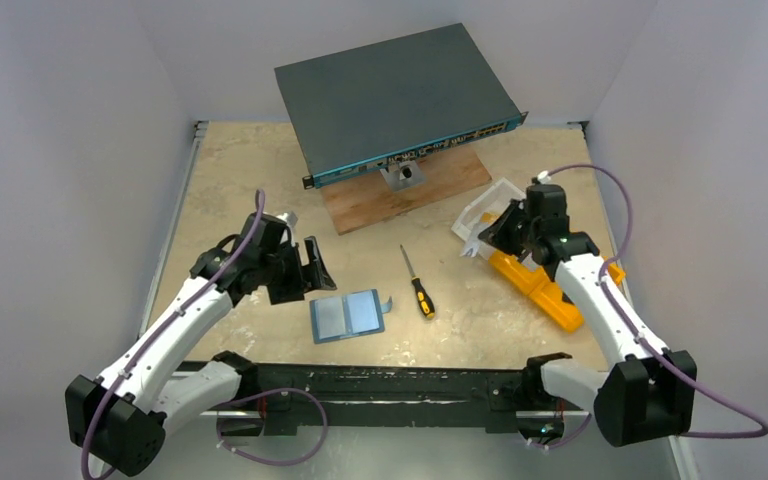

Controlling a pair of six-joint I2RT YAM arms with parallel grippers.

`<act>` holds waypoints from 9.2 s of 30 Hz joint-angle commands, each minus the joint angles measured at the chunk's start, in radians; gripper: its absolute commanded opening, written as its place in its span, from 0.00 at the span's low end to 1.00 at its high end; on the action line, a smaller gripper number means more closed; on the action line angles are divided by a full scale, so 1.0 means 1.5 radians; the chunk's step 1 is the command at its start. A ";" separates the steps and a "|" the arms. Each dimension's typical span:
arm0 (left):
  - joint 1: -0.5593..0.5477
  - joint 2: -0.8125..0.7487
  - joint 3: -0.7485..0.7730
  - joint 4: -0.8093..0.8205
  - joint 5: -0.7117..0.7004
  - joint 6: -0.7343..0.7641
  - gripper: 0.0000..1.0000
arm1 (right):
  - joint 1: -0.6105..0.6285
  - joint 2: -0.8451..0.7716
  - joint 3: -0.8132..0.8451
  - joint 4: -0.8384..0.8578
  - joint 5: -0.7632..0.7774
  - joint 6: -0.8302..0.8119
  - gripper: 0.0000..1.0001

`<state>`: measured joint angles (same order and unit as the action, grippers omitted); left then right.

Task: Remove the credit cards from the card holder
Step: Place the credit card in the storage box, then remove the credit card from the card holder.

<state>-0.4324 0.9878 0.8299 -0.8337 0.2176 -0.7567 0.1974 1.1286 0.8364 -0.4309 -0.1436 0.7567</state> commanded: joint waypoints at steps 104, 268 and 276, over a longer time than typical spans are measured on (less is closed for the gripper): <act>0.244 -0.001 -0.156 0.035 0.054 -0.026 0.84 | 0.643 0.590 0.317 0.066 0.149 0.004 0.16; 0.065 0.056 -0.221 0.115 -0.087 -0.165 0.08 | 0.574 0.554 0.221 0.302 -0.107 0.046 0.36; 0.066 0.074 -0.226 0.135 -0.075 -0.159 0.00 | 0.566 0.558 0.209 0.311 -0.109 0.049 0.36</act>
<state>-0.3405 1.0824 0.4965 -0.6682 0.0971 -0.9886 1.0561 1.9610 1.1606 -0.0006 -0.2840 0.8230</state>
